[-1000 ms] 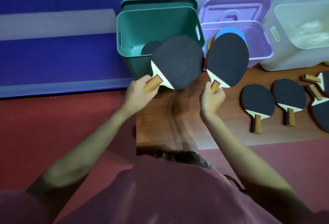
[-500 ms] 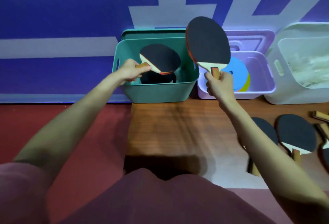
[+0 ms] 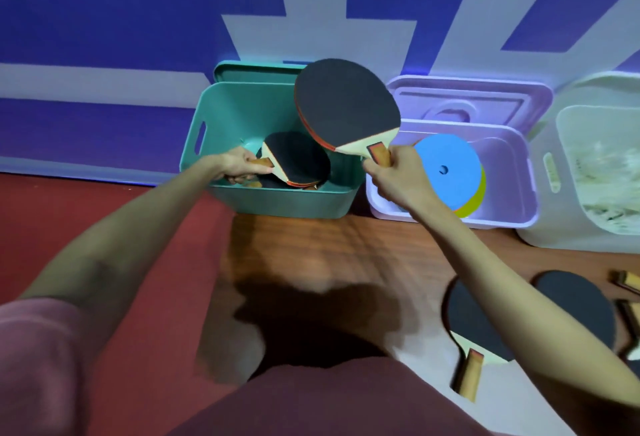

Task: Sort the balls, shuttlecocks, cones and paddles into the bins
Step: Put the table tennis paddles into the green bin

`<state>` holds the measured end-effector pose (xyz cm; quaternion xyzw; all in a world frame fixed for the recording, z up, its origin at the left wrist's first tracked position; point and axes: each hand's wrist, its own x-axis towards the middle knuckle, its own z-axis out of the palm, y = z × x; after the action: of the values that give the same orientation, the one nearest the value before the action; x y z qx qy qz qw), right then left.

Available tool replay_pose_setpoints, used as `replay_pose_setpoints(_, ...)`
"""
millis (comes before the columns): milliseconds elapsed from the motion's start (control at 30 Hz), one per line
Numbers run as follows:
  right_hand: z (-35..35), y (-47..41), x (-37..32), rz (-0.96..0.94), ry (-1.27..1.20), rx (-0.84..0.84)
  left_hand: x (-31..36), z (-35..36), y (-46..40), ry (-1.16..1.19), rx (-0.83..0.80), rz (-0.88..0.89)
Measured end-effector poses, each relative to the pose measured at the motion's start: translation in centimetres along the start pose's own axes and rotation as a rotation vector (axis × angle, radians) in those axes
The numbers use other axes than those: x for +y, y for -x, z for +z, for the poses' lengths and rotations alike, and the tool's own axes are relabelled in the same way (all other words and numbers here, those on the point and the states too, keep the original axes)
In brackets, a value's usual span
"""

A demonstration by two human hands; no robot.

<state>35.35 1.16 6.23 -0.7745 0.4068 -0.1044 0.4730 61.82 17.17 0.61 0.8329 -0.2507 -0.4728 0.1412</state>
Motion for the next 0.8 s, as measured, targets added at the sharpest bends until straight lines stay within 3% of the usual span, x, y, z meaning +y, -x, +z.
replay_pose_setpoints(167, 1.4, -1.1, -1.5, -0.061, 0.155, -0.083, 0.1, 0.8, -1.0, -0.082, 0.066, -0.048)
replay_pose_setpoints(333, 3.8, -3.4, -2.8, -0.029, 0.33, -0.247, -0.2, 0.2, 0.0, -0.433, 0.106, -0.187)
replay_pose_setpoints(433, 5.6, -4.5, -3.5, -0.028, 0.436, -0.316, -0.2, -0.5, 1.0, -0.498, 0.087, -0.214)
replay_pose_setpoints(800, 11.4, -7.7, -2.3, 0.046, 0.518, -0.435, 0.4, -1.2, 4.7, -0.524, 0.315, -0.002)
